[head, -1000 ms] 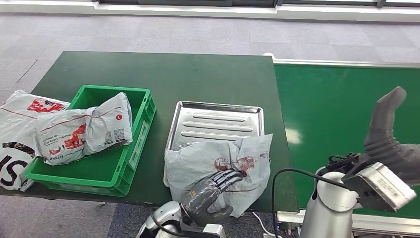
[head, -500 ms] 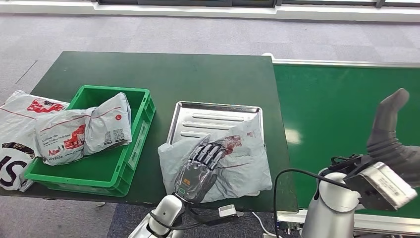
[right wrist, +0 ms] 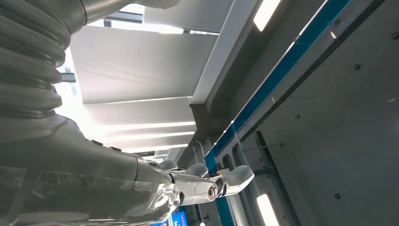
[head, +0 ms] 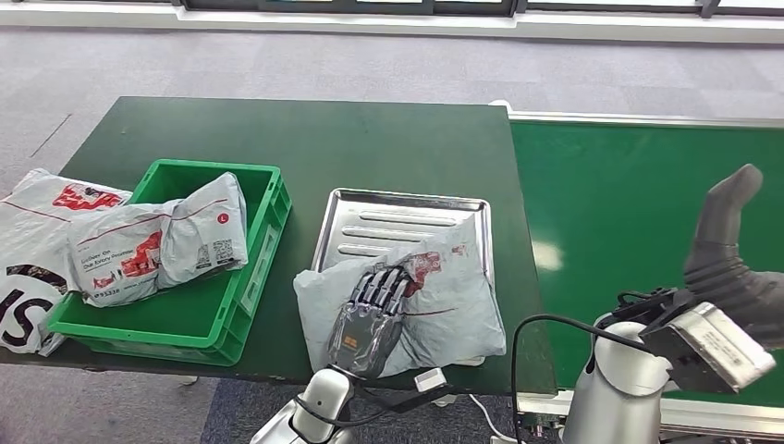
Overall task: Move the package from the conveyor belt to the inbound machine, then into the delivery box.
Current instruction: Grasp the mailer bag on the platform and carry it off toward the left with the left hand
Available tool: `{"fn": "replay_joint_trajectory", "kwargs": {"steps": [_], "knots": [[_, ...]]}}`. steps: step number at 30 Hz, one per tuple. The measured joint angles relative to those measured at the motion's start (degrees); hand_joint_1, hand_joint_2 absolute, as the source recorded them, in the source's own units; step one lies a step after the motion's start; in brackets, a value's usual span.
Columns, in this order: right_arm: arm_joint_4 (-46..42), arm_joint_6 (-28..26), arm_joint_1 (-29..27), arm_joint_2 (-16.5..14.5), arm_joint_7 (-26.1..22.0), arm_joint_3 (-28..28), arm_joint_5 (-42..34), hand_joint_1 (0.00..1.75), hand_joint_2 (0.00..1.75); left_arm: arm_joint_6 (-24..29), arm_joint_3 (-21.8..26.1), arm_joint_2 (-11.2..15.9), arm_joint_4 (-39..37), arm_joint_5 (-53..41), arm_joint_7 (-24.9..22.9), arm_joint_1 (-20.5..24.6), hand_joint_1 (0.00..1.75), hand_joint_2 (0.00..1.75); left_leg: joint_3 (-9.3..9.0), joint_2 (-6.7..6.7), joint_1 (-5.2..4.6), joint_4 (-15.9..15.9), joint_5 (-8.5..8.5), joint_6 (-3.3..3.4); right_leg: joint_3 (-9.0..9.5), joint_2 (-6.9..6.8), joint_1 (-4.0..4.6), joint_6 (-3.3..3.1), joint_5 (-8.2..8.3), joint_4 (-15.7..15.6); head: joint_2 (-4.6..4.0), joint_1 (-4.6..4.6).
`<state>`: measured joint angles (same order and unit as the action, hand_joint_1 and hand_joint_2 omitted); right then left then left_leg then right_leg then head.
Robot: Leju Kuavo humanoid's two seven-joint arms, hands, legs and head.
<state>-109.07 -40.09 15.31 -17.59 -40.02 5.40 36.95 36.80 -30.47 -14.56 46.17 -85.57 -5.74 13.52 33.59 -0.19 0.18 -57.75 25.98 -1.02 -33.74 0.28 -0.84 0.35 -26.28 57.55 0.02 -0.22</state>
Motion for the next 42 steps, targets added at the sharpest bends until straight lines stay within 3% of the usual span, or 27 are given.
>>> {"fn": "replay_joint_trajectory", "kwargs": {"steps": [4,35,42], "knots": [[0.00,0.00,0.00,0.00,0.00,0.00,0.02,0.00,1.75,-0.14,-0.45,-0.11,-1.26,0.00,0.29,0.43,1.75,1.75,-0.03,0.00,0.00,0.00,-0.04,0.02,0.04,0.00,-0.02,0.03,0.02,0.00,0.00,0.00],[-0.02,0.00,-0.08,0.02,0.00,0.00,0.21,0.00,1.75,2.56,-0.47,-0.43,-2.62,-0.04,4.69,1.02,1.75,1.75,-0.23,0.00,0.00,0.00,-0.05,0.02,0.22,0.00,-0.02,0.05,0.05,0.00,0.00,-0.01],[-0.02,0.00,-0.11,0.02,0.00,0.01,0.14,0.00,1.75,3.05,0.45,-0.06,2.42,-0.04,5.41,-0.35,1.75,1.75,-0.17,-0.01,0.00,0.00,-0.05,0.02,0.18,0.00,-0.02,0.05,0.05,0.00,-0.01,-0.01]]}}
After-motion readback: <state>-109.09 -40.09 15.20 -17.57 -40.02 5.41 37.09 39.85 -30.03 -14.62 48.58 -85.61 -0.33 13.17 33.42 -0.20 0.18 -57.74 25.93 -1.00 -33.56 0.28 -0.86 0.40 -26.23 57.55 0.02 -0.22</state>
